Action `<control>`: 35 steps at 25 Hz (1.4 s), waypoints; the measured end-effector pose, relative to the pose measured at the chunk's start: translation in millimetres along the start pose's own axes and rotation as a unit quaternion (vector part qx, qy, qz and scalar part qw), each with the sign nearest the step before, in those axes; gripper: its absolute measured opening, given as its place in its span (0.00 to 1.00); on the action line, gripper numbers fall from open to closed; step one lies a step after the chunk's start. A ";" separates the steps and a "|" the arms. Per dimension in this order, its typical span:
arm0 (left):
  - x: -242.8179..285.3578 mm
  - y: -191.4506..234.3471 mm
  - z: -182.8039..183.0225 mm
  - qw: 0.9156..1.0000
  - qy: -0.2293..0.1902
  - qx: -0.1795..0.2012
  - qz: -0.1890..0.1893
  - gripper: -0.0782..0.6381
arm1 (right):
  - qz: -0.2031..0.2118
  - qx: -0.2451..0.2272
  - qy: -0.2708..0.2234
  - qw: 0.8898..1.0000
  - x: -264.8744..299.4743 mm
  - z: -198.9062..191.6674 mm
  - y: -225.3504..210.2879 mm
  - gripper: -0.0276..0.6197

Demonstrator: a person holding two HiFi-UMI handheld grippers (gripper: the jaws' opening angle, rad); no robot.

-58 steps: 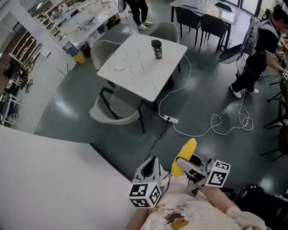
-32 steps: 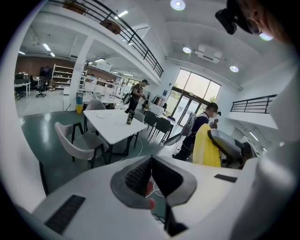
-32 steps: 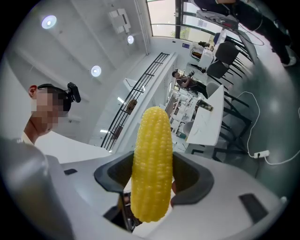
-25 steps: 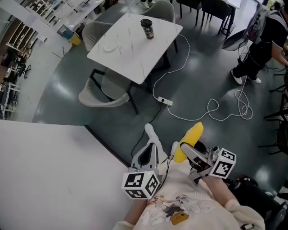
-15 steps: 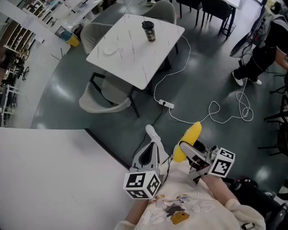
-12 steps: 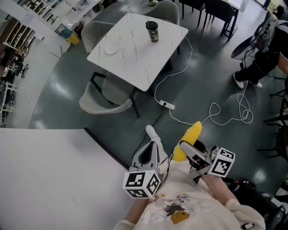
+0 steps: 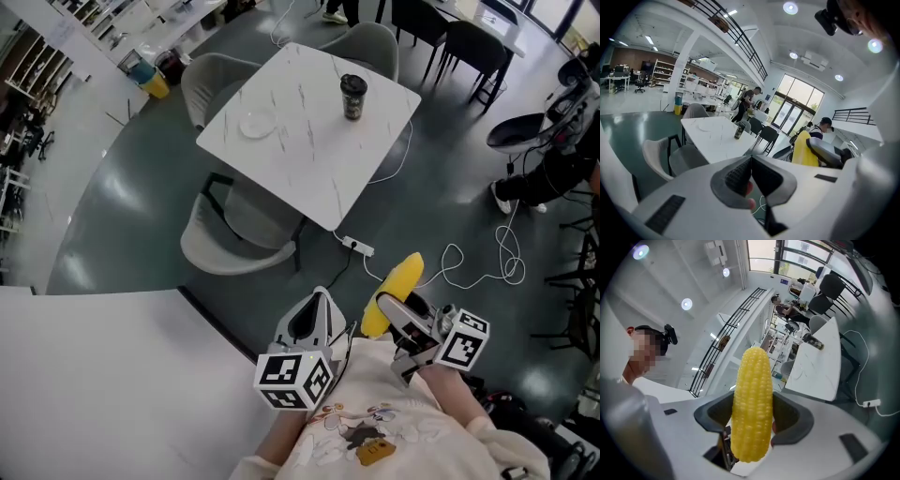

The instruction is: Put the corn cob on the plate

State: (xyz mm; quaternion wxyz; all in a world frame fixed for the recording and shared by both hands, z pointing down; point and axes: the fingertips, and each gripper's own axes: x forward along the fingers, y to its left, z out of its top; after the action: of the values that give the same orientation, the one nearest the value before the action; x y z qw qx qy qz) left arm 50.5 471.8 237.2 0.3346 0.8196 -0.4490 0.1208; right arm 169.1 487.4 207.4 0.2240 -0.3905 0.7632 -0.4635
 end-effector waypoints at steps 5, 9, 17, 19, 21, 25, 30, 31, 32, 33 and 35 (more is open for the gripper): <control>11.6 48.3 44.1 1.000 -0.003 0.005 -0.006 0.12 | -0.012 -0.001 -0.012 1.000 60.0 8.6 -2.0 0.42; 16.7 78.9 66.6 1.000 -0.002 0.008 -0.014 0.12 | -0.014 -0.011 -0.026 1.000 91.7 11.0 5.0 0.42; 30.7 108.5 84.7 1.000 0.001 0.006 -0.028 0.12 | -0.035 -0.014 -0.036 0.999 121.2 13.3 -0.7 0.42; 33.4 112.7 83.8 1.000 0.004 0.002 -0.028 0.12 | -0.037 -0.016 -0.038 0.998 124.7 14.8 -1.9 0.42; 35.4 115.5 84.6 1.000 0.005 0.000 -0.026 0.12 | -0.040 -0.015 -0.041 0.998 127.8 16.3 -5.1 0.42; 40.1 124.3 93.8 1.000 0.004 0.000 -0.019 0.12 | -0.040 -0.007 -0.038 0.998 140.3 19.1 -11.5 0.42; 51.8 142.1 108.2 1.000 -0.004 -0.001 -0.004 0.12 | -0.032 -0.007 -0.025 0.999 168.1 26.6 -22.9 0.42; 54.6 145.8 111.1 1.000 -0.005 -0.003 -0.002 0.12 | -0.031 -0.009 -0.023 0.999 174.2 28.8 -25.0 0.42; 58.2 149.6 114.8 1.000 -0.006 -0.004 0.001 0.12 | -0.029 -0.010 -0.021 0.999 180.6 31.9 -26.3 0.42; 63.1 153.7 119.6 1.000 -0.007 -0.004 0.002 0.12 | -0.026 -0.012 -0.019 0.999 187.4 35.8 -27.7 0.42; 76.7 161.6 131.6 1.000 -0.008 -0.001 0.004 0.12 | -0.023 -0.015 -0.019 0.999 201.0 45.7 -32.2 0.42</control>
State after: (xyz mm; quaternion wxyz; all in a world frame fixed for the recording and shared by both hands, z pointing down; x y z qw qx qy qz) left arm -51.4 274.8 248.2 0.3310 0.8188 -0.4548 0.1150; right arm 94.2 293.0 218.3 0.2218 -0.4200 0.7563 -0.4499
